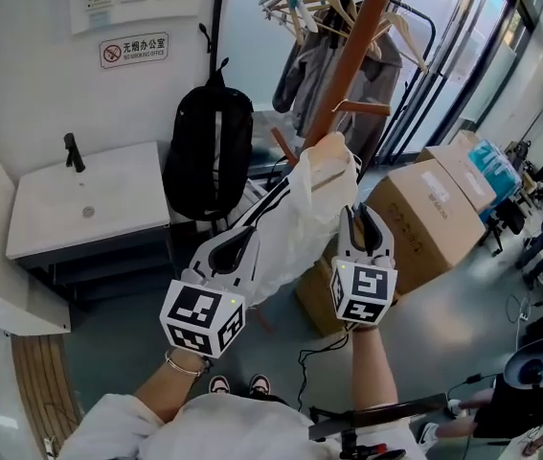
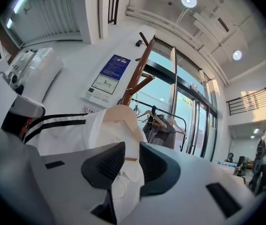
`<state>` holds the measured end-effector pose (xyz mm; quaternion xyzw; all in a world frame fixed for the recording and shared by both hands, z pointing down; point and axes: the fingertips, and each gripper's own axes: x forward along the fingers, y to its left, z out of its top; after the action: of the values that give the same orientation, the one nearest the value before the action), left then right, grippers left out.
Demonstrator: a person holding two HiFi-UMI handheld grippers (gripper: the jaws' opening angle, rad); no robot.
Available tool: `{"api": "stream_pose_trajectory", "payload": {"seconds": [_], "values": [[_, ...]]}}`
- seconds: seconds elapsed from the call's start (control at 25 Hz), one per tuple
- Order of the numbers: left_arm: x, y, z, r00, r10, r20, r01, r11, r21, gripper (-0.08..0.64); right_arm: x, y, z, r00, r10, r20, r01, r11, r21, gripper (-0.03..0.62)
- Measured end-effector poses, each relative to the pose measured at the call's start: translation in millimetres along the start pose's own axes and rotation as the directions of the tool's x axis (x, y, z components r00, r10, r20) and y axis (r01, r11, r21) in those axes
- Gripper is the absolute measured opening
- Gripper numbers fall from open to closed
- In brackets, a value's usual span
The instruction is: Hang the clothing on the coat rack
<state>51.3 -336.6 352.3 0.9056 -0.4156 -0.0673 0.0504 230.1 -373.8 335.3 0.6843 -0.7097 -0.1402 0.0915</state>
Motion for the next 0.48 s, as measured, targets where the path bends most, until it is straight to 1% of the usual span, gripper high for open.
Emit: {"api": "stream_pose_trajectory", "payload": {"seconds": [0.04, 0.12, 0.32, 0.48], "values": [[0, -1, -2, 1.0, -0.005, -0.004, 0.005, 1.0, -0.003, 0.008, -4, -1, -4, 1.0, -0.014, -0.01, 0.014, 1.0, 0.014, 0.107], [0, -4, -6, 1.0, -0.016, -0.014, 0.016, 1.0, -0.007, 0.009, -12, -3, -11, 0.999, -0.041, -0.03, 0.042, 0.998, 0.044, 0.064], [1, -10, -15, 0.999, -0.04, -0.033, 0.04, 0.999, -0.011, 0.009, -33, -3, -33, 0.992, -0.076, -0.096, 0.087, 0.989, 0.116, 0.043], [2, -15, -23, 0.998, -0.043, -0.049, 0.042, 0.999, -0.014, 0.009, -47, 0, -55, 0.985, -0.068, -0.156, 0.098, 0.977, 0.189, 0.028]]}}
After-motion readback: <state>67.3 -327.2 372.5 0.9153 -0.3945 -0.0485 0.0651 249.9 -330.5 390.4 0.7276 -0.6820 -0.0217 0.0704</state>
